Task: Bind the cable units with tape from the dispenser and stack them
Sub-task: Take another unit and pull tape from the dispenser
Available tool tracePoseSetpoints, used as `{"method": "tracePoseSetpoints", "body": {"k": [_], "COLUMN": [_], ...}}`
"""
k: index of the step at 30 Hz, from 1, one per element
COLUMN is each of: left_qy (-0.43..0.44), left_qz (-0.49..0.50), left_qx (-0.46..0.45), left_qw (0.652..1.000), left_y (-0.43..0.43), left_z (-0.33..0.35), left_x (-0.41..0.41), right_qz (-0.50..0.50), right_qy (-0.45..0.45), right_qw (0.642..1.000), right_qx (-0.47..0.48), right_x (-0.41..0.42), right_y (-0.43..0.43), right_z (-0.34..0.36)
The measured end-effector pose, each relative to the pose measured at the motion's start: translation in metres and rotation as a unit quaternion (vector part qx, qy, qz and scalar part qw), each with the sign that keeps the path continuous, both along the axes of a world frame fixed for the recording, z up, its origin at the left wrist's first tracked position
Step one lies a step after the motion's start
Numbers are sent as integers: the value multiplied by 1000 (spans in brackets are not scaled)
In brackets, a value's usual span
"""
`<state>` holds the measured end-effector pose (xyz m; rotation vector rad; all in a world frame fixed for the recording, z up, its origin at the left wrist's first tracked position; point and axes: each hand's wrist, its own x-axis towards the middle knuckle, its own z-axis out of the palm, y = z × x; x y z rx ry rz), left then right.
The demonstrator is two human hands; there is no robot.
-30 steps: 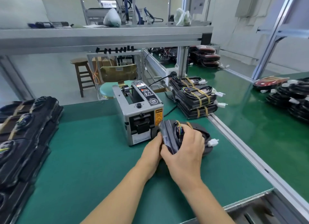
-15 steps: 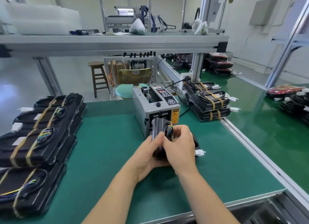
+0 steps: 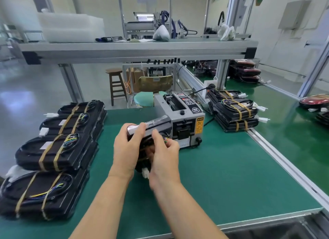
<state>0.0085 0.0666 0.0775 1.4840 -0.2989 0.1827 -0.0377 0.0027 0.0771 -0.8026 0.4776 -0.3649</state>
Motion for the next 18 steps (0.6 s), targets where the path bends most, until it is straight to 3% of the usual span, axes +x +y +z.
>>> {"method": "tracePoseSetpoints", "body": {"k": [6, 10, 18], "left_qy": [-11, -9, -53], "left_qz": [81, 78, 54], "left_qx": [-33, -22, -22], "left_qw": [996, 997, 997], "left_y": [-4, -8, -17], "left_z": [-10, -11, -9], "left_x": [17, 23, 17], "right_qz": [5, -117, -118], "right_qy": [30, 76, 130], "right_qw": [996, 980, 975], "right_qx": [-79, -141, -133], "right_x": [-1, 12, 49], "right_y": [-27, -86, -138], "right_z": [-14, -24, -28]}}
